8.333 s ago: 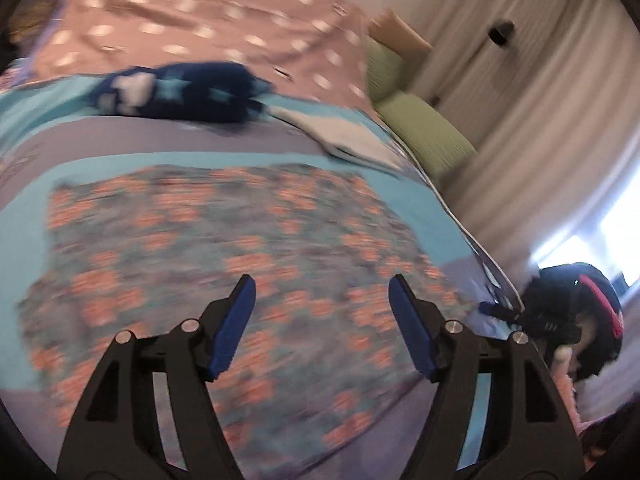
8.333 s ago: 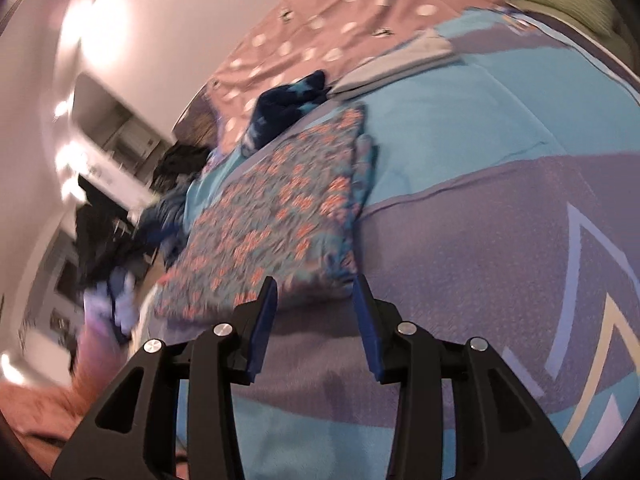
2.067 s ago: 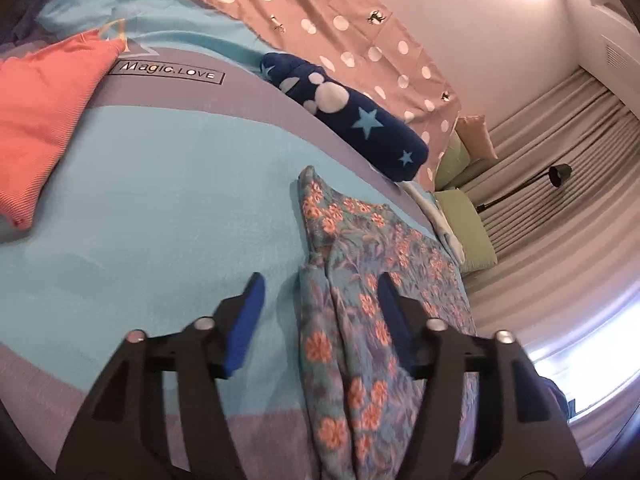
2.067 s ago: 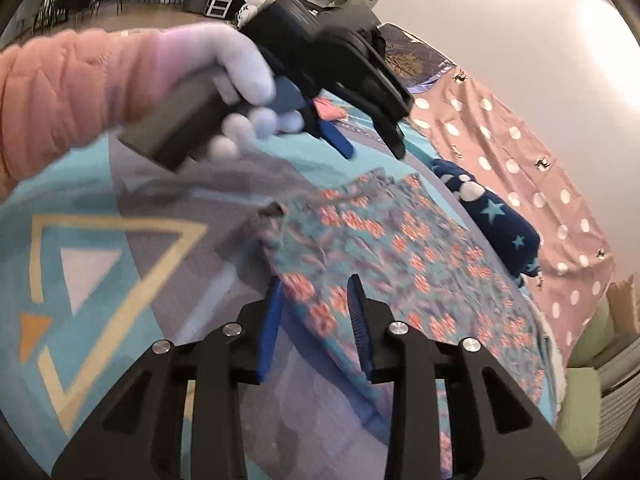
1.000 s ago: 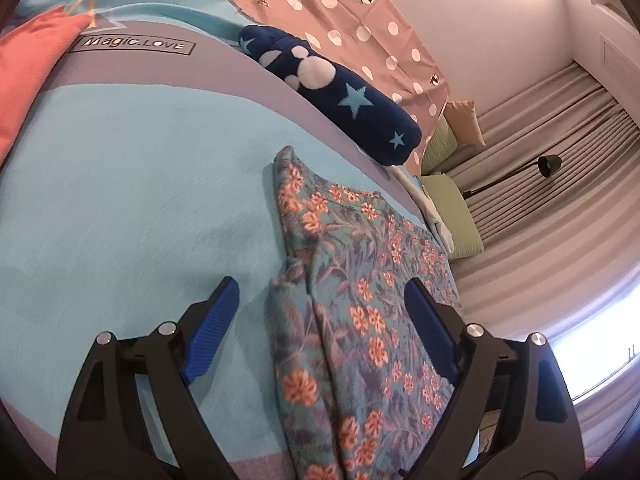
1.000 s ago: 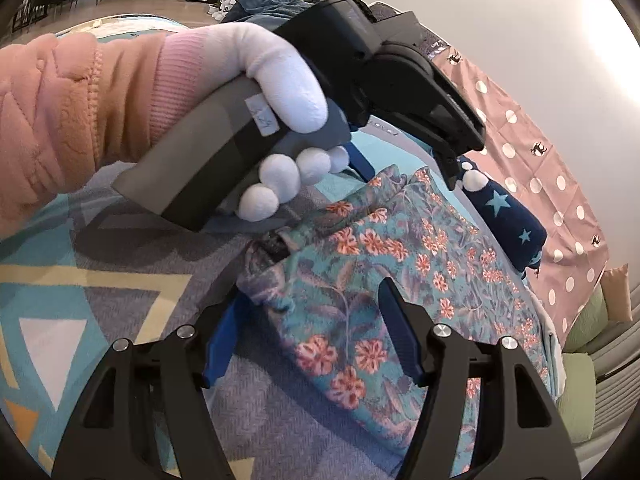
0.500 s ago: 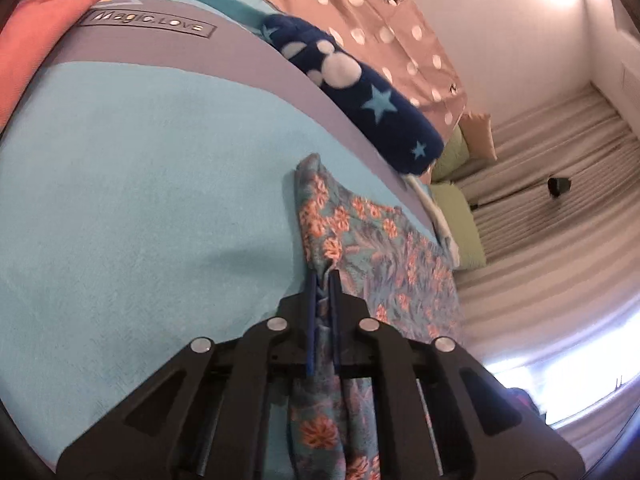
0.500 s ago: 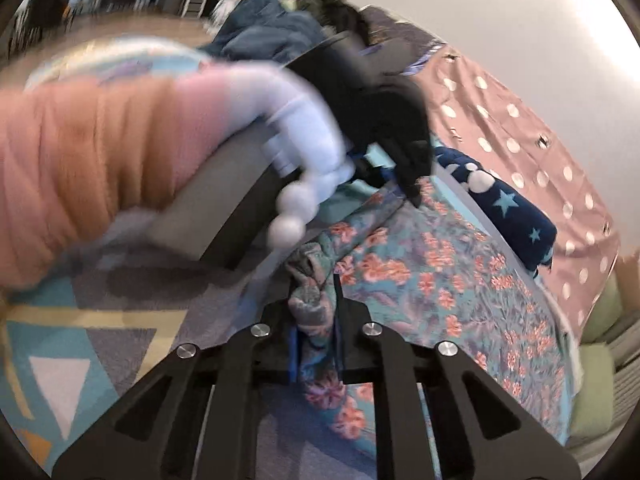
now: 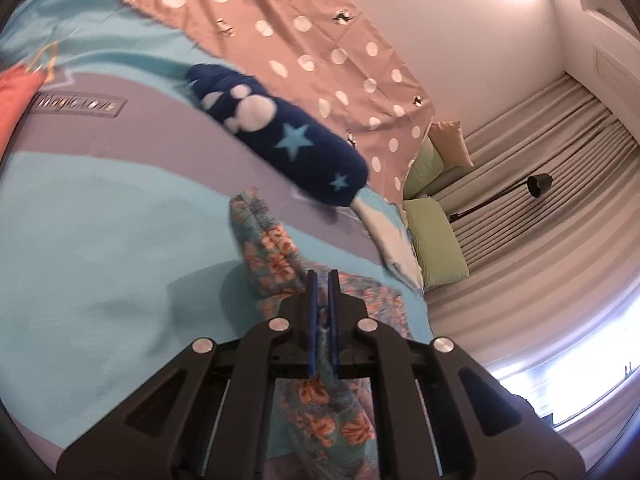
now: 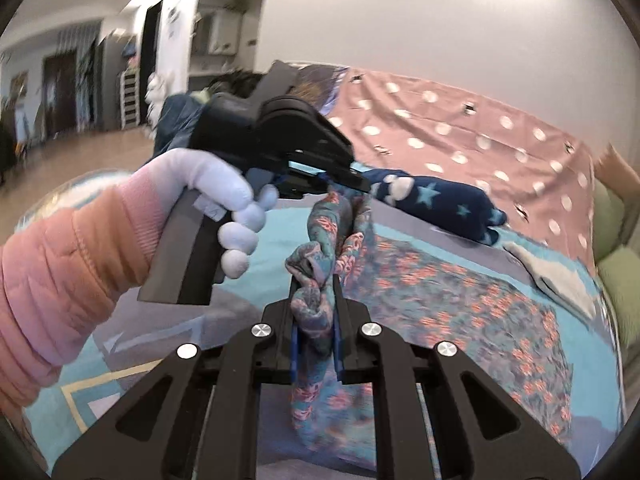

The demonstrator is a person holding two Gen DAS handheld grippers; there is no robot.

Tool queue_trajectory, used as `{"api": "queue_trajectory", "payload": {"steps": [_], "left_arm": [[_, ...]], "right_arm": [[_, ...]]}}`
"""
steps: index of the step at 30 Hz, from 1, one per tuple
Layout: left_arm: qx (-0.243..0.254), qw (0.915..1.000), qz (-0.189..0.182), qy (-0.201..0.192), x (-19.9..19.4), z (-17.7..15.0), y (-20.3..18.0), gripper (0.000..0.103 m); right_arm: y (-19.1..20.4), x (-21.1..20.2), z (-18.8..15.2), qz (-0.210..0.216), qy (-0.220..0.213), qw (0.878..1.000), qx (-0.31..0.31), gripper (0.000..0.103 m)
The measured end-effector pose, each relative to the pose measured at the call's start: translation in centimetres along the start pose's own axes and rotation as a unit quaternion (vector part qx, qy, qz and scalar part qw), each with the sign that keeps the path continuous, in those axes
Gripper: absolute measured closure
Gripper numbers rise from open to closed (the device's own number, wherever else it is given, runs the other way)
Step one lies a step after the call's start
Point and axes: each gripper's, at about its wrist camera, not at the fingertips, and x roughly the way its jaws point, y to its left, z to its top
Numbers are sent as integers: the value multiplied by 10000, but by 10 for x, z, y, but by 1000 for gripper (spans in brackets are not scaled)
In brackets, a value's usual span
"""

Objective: Fold small clothes

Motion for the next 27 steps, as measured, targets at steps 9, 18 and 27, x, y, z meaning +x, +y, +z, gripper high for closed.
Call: {"api": "queue_trajectory", "payload": {"steps": [9,18,27], "left_arm": [[461,9970,531,311,44,-13,-73,99],[1189,9726,1742,977,125,-44,-117,98],[1830,9533,2230,898,136,-67,-139,54]], "right_arm": [[-62,-21,-31,262,43,9956,897,91],[-106,-17,-73,568,435,9847,1592,91],[-145,-6,-120,1927,1148,9342,2775,69]]}}
